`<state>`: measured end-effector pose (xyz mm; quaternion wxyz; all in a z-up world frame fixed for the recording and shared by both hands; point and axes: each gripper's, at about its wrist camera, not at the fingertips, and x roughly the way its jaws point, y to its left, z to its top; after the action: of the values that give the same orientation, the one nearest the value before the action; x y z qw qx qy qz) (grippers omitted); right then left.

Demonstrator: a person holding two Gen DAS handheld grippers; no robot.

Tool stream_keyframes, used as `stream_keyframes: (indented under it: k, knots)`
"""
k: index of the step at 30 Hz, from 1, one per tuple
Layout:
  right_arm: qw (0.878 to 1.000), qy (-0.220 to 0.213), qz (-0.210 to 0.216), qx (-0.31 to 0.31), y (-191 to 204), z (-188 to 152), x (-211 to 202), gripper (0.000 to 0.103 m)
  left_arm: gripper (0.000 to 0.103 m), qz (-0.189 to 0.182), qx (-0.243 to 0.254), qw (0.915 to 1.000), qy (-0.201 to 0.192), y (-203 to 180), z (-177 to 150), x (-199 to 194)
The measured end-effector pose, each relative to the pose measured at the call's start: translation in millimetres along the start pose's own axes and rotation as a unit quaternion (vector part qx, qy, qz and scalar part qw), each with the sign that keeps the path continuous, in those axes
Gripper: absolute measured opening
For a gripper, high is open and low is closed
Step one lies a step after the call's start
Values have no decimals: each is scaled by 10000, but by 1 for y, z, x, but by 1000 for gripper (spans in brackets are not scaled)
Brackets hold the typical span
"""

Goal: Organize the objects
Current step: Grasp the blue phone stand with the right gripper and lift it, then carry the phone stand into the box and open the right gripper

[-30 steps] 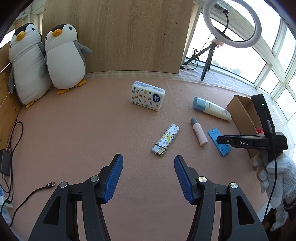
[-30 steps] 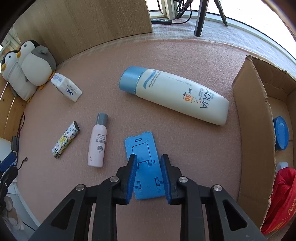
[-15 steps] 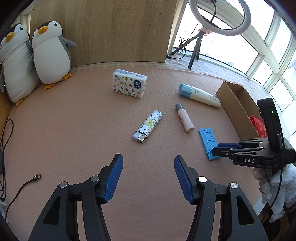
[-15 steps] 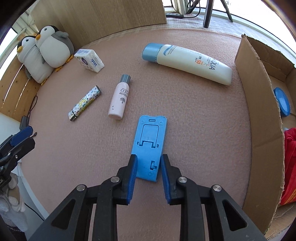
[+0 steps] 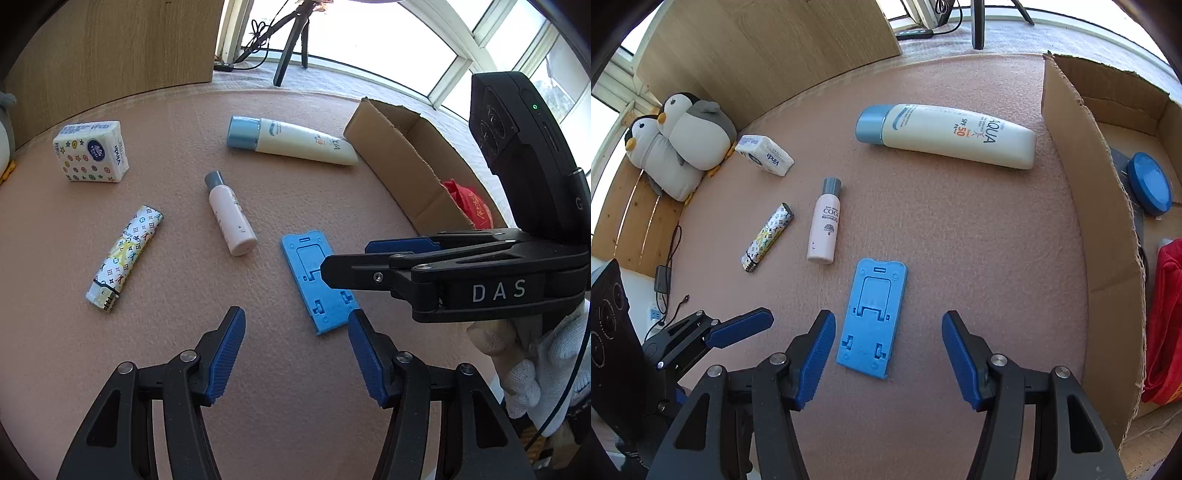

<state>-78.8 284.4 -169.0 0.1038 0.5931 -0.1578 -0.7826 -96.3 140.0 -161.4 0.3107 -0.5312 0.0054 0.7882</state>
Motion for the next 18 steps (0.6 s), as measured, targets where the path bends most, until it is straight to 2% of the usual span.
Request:
stream_keyframes:
  k: [5,6,7,8,10,12,14,18]
  knots:
    - [10000,89,13,-29,4,2,6,55,62,-267,-107,9995,103,-3,9,16]
    - [9999,109,13,-33,3,1,6,52,62,-305,-125,9994,128,-4,10,19]
    - [9999,142,21,-37,3,1,8,45,61,-342,-136,9992,146,-4,10,21]
    - [9998,186,49,-42,3,1,10,38,57,-374,-143,9990,176,-5,10,24]
    - [9995,283,76,-74,5,1,16,32,49,-384,-159,9989,233,-4,10,28]
    - [9995,267,25,-143,8,1,16,31,47,-419,-192,9987,205,-4,11,29]
    - [9995,280,50,-148,9,2,17,28,38,-520,-258,9980,236,-2,11,30]
    - [9994,260,-39,-238,13,2,19,27,36,-438,-214,9986,185,-4,10,31]
